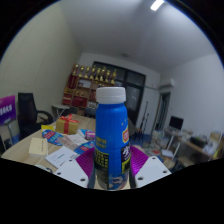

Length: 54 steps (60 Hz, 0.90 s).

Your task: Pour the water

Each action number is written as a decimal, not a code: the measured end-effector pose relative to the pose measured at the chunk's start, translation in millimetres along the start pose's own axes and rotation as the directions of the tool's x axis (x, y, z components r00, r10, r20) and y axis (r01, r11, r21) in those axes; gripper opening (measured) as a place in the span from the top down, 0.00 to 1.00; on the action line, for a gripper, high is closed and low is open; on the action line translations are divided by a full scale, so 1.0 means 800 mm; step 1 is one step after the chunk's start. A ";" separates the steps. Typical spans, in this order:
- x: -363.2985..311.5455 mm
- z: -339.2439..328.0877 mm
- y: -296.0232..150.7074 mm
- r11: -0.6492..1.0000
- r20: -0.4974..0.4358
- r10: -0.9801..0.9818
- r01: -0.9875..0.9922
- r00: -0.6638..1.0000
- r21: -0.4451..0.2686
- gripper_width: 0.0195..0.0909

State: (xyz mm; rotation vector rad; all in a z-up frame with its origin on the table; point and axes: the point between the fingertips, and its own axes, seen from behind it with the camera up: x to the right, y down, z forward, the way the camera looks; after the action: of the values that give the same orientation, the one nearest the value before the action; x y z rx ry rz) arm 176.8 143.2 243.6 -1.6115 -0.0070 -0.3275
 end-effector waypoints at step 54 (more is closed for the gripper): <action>-0.010 -0.042 0.230 0.856 0.008 0.374 -0.342 0.927 -0.387 0.10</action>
State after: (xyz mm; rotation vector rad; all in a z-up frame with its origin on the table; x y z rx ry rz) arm 199.5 98.1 63.6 -1.9676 0.3096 0.0365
